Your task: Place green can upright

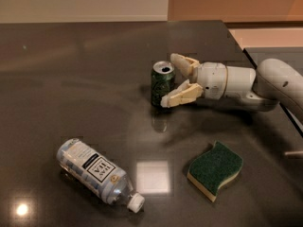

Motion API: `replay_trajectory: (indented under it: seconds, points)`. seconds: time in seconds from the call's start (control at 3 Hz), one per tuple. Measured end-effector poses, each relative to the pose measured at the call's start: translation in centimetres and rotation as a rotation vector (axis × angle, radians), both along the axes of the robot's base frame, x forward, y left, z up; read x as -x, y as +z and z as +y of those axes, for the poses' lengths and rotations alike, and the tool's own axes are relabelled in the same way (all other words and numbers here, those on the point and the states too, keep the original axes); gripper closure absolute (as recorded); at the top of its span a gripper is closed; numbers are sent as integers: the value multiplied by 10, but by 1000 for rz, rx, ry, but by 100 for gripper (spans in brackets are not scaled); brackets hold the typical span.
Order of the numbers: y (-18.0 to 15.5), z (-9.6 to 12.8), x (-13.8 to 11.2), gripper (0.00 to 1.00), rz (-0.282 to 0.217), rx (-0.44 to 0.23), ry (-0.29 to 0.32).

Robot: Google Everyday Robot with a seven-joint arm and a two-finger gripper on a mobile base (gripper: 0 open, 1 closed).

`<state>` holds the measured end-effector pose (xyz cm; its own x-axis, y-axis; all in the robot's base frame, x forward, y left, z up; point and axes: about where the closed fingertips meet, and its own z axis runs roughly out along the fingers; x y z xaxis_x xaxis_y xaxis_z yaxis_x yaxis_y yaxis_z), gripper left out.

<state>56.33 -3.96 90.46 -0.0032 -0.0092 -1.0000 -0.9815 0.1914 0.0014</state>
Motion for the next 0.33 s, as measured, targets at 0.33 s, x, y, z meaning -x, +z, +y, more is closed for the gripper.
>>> replay_trajectory:
  seconds: [0.33]
  points:
    - [0,0,0,0,0,0,0]
